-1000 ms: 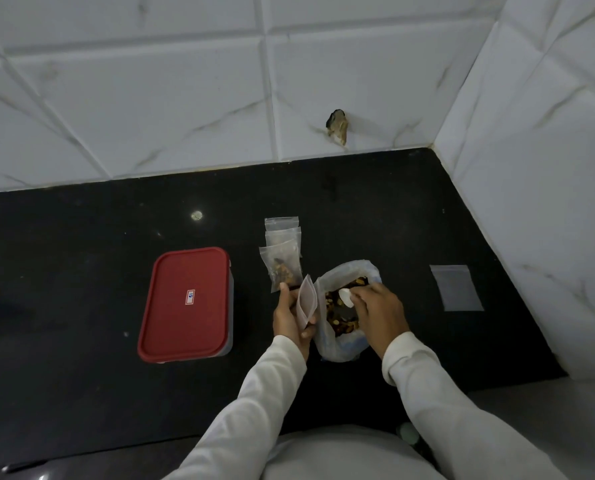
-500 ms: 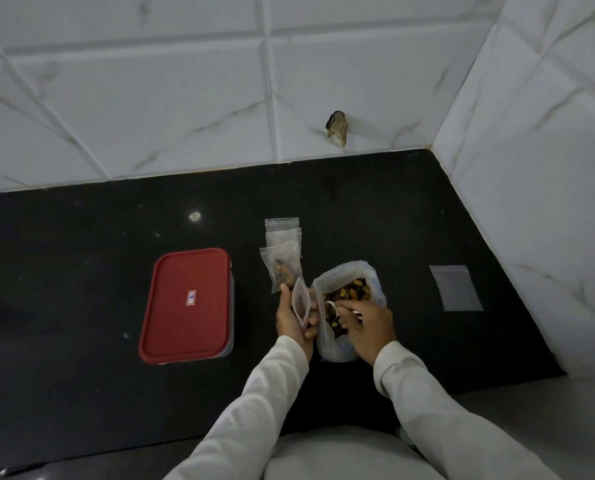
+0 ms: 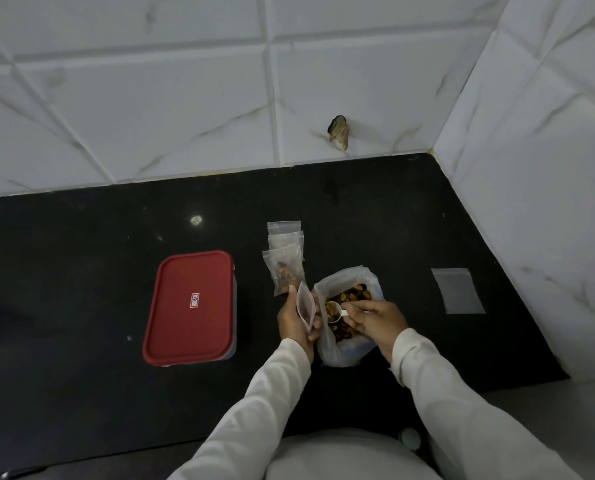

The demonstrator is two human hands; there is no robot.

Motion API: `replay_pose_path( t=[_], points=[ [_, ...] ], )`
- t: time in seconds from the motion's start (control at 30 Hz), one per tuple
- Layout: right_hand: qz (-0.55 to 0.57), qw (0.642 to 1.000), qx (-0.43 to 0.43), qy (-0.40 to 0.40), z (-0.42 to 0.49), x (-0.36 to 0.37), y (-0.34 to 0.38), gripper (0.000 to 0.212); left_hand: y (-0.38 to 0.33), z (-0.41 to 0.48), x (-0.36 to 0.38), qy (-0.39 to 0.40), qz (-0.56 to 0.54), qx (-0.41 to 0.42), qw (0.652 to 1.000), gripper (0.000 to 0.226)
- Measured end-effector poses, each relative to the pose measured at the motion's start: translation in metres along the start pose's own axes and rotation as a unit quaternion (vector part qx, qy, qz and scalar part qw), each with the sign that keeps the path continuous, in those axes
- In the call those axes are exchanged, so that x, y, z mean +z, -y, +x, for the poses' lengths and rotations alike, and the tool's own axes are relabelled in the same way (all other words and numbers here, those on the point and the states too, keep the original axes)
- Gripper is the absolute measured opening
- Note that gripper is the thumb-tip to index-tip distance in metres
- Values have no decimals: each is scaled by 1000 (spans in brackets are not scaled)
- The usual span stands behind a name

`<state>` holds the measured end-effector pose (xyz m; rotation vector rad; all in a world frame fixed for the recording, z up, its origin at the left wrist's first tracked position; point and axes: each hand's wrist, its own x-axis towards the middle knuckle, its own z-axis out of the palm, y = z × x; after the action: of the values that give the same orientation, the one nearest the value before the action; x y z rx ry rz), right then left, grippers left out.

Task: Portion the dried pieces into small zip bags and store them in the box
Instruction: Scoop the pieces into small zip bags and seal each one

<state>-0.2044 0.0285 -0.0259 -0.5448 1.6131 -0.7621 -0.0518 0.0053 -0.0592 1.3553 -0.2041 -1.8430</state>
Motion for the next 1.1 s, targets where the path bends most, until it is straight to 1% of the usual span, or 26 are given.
replay_pose_path(
  t=[0.13, 0.23, 0.37, 0.47, 0.6, 0.67, 0.83, 0.93, 1.1],
  points=[
    [72, 997, 27, 11, -9, -7, 4, 16, -1, 1, -5, 1, 17, -3, 1000, 45],
    [85, 996, 31, 6, -13, -14, 5, 18, -2, 0, -9, 8, 18, -3, 1000, 44],
    [110, 993, 36, -2, -17, -24, 6, 17, -4, 1, -12, -11, 21, -4, 1000, 45],
    [117, 993, 16, -17, -20, -30, 7, 19, -4, -1, -11, -4, 18, 3, 1000, 45],
    [128, 991, -5, -27, -31, -33, 13, 16, -4, 0, -12, -5, 17, 0, 1000, 52],
    [144, 989, -15, -31, -39, -32, 19, 16, -4, 0, -11, -16, 20, 5, 1000, 48],
    [152, 987, -58, 3, -68, -16, 33, 19, -6, 2, -12, -22, 28, 3, 999, 46],
    [160, 984, -73, 21, -80, -1, 40, 17, -7, 0, -11, -20, 33, 3, 999, 40],
    [140, 985, -96, 18, -83, 15, 41, 14, -5, 4, -13, -19, 37, -3, 999, 45]
  ],
)
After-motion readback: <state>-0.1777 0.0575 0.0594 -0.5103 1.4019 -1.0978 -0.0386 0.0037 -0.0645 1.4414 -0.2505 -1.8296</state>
